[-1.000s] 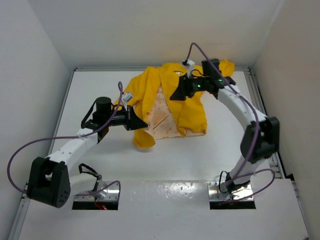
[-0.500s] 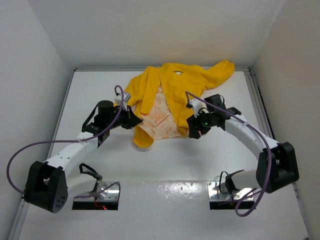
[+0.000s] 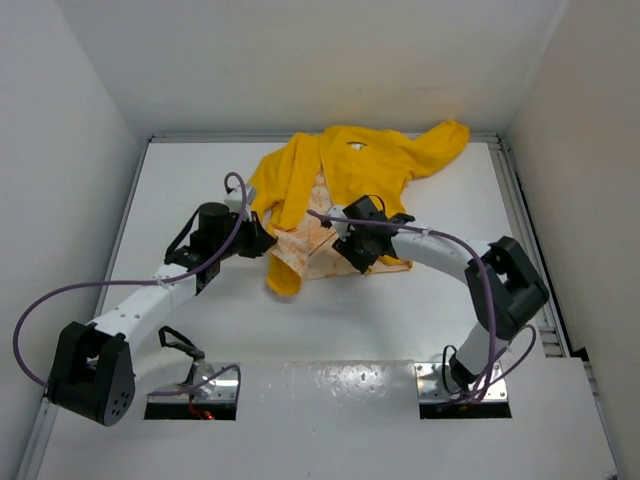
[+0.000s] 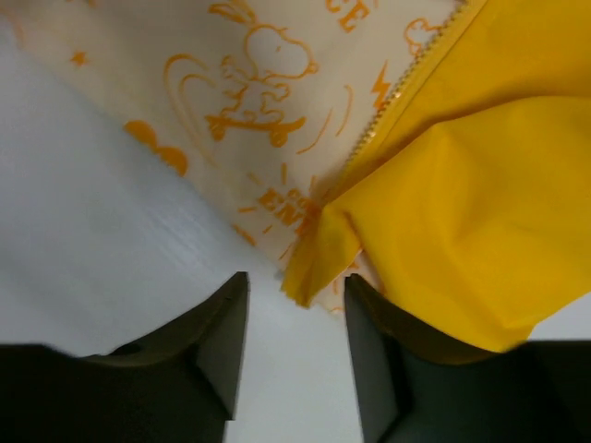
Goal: Zip up the jacket
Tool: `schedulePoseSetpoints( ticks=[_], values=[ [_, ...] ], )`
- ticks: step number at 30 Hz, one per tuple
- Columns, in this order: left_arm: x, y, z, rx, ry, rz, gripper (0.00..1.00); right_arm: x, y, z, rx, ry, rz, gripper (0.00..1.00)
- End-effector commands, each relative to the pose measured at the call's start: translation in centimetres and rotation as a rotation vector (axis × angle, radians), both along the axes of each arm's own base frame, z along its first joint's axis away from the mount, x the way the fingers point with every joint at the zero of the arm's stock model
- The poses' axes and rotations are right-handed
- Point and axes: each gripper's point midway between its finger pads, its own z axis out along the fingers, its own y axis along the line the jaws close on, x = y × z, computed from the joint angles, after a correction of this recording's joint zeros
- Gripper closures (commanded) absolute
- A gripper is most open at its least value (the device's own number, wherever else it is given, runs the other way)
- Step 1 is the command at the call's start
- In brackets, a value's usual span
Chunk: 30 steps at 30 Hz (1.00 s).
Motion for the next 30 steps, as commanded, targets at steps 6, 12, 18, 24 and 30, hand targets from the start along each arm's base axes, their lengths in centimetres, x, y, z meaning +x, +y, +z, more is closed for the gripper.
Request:
schedulePoseSetpoints(
  ticks=[6, 12, 18, 24, 30],
  values=[
    [0.6, 0.2, 1.5, -0.014, -0.04, 0.026, 1.0, 5.6, -0.3, 0.1, -0.033, -0.15, -0.077, 0.59],
    [0.9, 0.5, 1.5, -0.018, -0.051, 0.037, 1.0, 7.6, -1.7, -0.9, -0.052, -0.12, -0.103, 0.53],
    [0.9, 0.5, 1.5, -0.011, -0.055, 0.033, 1.0, 7.1, -4.0, -2.5, -0.045, -0.001, -0.135, 0.62],
    [0.9, 0.3, 1.2, -0.015, -0.056, 0.025, 1.0, 5.2, -6.9, -2.9, -0.018, 0.12, -0.172, 0.78],
    [1.0, 0.3, 1.1, -0.018, -0.064, 0.025, 1.0, 3.1, -9.4, -0.6, 0.106, 0.142, -0.232, 1.0]
  ],
)
